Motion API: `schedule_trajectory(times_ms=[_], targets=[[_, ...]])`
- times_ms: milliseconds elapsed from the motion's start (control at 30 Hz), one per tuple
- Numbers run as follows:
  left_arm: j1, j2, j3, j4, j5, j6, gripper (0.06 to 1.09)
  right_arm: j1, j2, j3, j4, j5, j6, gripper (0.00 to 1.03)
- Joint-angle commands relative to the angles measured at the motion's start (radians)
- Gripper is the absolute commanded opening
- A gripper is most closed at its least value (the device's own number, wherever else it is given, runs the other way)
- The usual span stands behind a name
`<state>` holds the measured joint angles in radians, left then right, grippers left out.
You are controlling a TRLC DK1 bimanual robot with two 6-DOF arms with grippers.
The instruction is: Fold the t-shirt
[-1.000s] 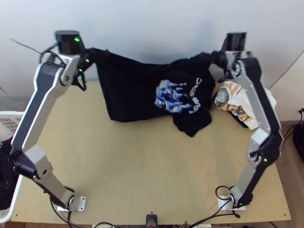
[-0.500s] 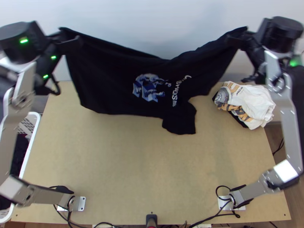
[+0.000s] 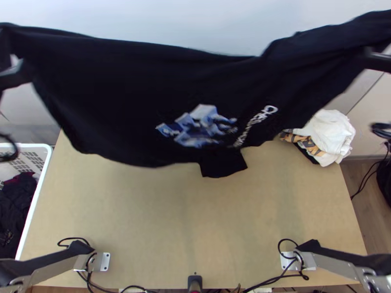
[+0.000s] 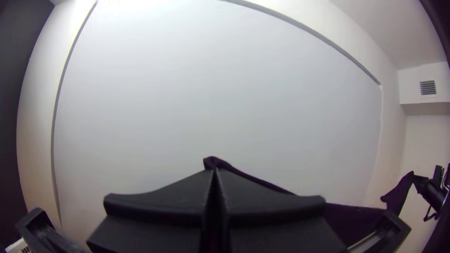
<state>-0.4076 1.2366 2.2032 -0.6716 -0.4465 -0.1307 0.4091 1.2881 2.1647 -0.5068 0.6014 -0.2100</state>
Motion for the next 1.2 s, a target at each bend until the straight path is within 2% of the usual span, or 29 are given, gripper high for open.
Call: schedule_trajectory(times_ms=[0, 200, 433, 633, 800, 933, 1033, 1167], targets=[[-0.022, -0.115, 0.001, 0.029, -0.006, 0.095, 0.1, 0.027, -0.154, -0.052, 0.159, 0.058, -0.18, 0.03], [-0.022, -0.18, 0.004, 0.072, -0.004, 0.158, 0.1, 0.025, -0.254, -0.057, 0.163, 0.06, -0.243, 0.03], [-0.02, -0.22, 0.036, 0.144, -0.001, 0.163, 0.1, 0.023, -0.323, -0.057, 0.202, 0.058, -0.313, 0.03], [-0.02, -0.259, 0.001, -0.086, 0.028, 0.046, 0.1, 0.019, -0.417, -0.138, 0.105, 0.058, -0.313, 0.03], [-0.02, -0.292, -0.05, -0.342, 0.134, -0.093, 0.1, 0.016, -0.513, -0.272, 0.068, 0.058, -0.304, 0.03], [-0.019, -0.336, -0.201, -0.465, 0.236, -0.135, 0.1, 0.014, -0.539, -0.376, 0.056, 0.058, -0.252, 0.03], [-0.019, -0.374, -0.37, -0.414, 0.249, -0.135, 0.1, 0.016, -0.538, -0.477, 0.096, 0.058, -0.201, 0.03], [-0.016, -0.374, -0.522, -0.264, 0.246, -0.135, 0.1, 0.037, -0.533, -0.669, 0.255, 0.057, -0.189, 0.03]])
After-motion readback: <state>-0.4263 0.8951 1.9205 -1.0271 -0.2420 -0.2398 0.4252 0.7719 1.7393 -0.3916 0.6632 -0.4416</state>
